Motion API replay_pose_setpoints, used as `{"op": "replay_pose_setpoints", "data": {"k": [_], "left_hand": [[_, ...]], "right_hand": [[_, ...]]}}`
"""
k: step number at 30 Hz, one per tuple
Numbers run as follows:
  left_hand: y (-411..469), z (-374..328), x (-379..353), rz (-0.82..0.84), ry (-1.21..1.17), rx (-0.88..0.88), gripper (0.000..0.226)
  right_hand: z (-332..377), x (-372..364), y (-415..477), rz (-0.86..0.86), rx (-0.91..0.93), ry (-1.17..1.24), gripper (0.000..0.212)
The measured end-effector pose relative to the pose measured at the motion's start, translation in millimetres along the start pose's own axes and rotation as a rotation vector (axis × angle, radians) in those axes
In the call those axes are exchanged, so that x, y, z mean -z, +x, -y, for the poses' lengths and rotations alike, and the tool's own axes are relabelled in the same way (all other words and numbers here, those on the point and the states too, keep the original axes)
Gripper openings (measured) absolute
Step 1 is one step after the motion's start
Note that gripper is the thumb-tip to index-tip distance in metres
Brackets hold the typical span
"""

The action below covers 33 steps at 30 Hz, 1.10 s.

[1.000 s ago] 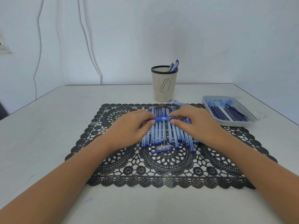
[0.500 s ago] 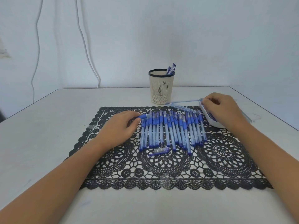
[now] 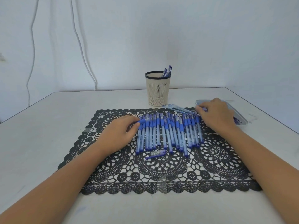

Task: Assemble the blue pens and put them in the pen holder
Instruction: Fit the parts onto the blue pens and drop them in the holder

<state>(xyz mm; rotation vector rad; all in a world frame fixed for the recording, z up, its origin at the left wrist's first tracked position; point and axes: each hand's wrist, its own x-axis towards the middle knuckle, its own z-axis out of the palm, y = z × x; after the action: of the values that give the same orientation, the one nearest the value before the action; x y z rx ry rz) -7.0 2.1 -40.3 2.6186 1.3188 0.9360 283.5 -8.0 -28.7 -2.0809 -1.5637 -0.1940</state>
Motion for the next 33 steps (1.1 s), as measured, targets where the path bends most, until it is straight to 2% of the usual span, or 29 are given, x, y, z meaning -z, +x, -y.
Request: {"op": "replay_pose_setpoints", "data": {"k": [3, 9, 12, 16, 21, 26, 29, 33], "left_hand": [[0, 0, 0, -0.007, -0.003, -0.007, 0.029], [-1, -1, -1, -0.005, -0.009, -0.016, 0.030], [0, -2, -1, -0.007, -0.006, -0.020, 0.030], [0, -1, -1, -0.009, -0.002, -0.024, 0.030], [-1, -1, -2, -0.005, 0.001, -0.024, 0.030], [0, -1, -1, -0.003, -0.001, -0.021, 0.030], [0, -1, -1, 0.004, 0.001, -0.019, 0.030], [0, -1, 1, -0.002, -0.009, -0.014, 0.029]], "right_hand": [[-14, 8, 7, -0.026, -0.110, 0.002, 0.028], [-42, 7, 16, 0.102, -0.310, -0.121, 0.017], [-44, 2, 18, 0.165, -0.330, -0.133, 0.008], [-46, -3, 21, 0.160, -0.311, -0.098, 0.009], [-43, 0, 18, 0.195, -0.303, -0.080, 0.020], [-41, 0, 16, 0.124, -0.345, -0.021, 0.019], [-31, 5, 13, -0.019, -0.239, 0.071, 0.015], [0, 13, -1, -0.096, 0.055, 0.238, 0.007]]}}
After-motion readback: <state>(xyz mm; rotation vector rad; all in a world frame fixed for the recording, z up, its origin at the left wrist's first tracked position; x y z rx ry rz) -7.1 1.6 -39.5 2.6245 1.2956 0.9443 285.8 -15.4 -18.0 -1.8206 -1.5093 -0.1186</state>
